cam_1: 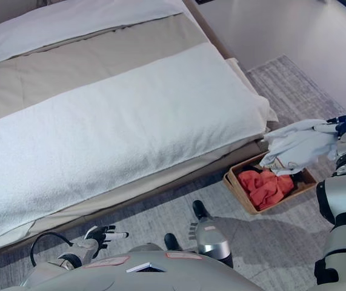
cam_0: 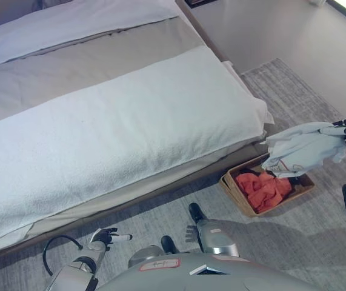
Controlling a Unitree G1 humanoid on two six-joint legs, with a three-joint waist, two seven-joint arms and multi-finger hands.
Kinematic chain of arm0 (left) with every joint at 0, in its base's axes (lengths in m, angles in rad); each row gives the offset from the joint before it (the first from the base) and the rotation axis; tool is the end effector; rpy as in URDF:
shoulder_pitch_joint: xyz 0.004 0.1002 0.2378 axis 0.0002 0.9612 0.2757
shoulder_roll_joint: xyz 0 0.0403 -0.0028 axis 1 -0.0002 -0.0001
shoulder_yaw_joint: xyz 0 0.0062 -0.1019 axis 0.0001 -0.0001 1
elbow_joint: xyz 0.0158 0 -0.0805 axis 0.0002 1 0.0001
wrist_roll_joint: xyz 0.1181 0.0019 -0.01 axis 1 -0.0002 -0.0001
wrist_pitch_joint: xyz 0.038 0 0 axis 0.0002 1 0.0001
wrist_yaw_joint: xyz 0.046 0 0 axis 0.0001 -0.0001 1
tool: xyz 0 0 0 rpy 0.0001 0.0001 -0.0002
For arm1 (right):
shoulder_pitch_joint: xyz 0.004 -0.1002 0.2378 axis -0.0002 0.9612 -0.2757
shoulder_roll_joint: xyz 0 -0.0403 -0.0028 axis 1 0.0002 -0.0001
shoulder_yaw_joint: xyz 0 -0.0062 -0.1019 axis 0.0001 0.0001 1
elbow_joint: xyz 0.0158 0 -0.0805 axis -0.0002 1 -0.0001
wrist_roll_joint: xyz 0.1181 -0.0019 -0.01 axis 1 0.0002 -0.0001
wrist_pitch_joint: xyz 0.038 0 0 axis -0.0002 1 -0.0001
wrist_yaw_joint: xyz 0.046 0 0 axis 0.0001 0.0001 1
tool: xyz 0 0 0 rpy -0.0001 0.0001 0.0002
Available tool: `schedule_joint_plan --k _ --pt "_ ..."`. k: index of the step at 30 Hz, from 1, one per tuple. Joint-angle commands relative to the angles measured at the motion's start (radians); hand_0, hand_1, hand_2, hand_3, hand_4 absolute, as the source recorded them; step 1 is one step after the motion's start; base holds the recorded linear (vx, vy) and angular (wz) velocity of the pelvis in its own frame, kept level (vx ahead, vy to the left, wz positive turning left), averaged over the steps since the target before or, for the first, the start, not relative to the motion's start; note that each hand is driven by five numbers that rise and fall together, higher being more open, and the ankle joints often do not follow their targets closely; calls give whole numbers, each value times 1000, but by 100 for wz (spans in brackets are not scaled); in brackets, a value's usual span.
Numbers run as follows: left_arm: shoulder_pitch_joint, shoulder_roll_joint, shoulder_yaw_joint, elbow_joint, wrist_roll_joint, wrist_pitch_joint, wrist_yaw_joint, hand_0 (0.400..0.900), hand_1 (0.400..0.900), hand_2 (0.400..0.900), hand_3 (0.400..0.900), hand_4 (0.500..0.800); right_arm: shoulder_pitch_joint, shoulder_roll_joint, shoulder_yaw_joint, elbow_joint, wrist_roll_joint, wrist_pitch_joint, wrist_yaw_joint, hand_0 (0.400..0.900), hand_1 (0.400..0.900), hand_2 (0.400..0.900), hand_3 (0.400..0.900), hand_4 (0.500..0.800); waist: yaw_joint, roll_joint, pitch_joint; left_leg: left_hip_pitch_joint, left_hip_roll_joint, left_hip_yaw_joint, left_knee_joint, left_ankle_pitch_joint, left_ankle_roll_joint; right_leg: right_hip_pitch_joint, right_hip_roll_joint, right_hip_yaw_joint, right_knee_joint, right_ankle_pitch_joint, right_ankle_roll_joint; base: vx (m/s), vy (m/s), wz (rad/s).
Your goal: Put the clothes on the bed into the basket.
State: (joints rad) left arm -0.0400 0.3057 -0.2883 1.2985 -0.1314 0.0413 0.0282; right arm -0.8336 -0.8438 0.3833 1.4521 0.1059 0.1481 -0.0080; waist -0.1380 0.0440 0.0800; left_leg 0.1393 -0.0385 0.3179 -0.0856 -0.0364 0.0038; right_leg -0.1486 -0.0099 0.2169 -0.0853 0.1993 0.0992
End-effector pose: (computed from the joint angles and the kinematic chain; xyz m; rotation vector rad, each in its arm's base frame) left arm 0.0765 0.2458 -0.1278 0.3600 1.3131 0.0668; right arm 0.2700 -0.3918 0.1009 -0.7183 0.7624 -0.5585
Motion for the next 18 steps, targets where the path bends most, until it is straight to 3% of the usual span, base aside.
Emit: schedule_joint_plan --k 1,3,4,5,18 --pt "2 93 11 37 31 -4 17 900 900 900 900 800 -115 -83 13 28 -7 -45 -41 400 400 400 400 500 -23 -20 -34 0 36 1 143 -169 -4 -51 -77 5 71 -30 131 0 0 0" --pt "0 90 10 37 30 -3 18 900 900 900 900 800 -104 -83 6 32 -6 -45 -40 400 400 400 400 500 -24 -16 -32 -1 36 1 148 -172 -4 -51 -79 6 71 -30 131 0 0 0" --pt "1 92 11 37 30 -3 19 900 900 900 900 800 -108 -87 8 31 -4 -45 -41 753 753 753 753 712 -26 -16 -32 -2 36 2 149 -172 -3 -51 -79 7 72 -29 131 0 0 0" --pt "0 91 13 38 30 -4 21 900 900 900 900 800 -108 -88 6 27 -2 -45 -43 900 900 900 900 800 -28 -15 -30 -3 35 4 148 -172 -3 -53 -78 9 73 -28 132 -11 7 -3" --pt "2 92 12 34 35 0 22 900 900 900 900 800 -80 -97 -11 21 8 -45 -42 900 900 900 900 800 -22 -16 -26 -6 36 -6 140 -164 -8 -53 -81 4 71 -27 128 -6 -8 3"
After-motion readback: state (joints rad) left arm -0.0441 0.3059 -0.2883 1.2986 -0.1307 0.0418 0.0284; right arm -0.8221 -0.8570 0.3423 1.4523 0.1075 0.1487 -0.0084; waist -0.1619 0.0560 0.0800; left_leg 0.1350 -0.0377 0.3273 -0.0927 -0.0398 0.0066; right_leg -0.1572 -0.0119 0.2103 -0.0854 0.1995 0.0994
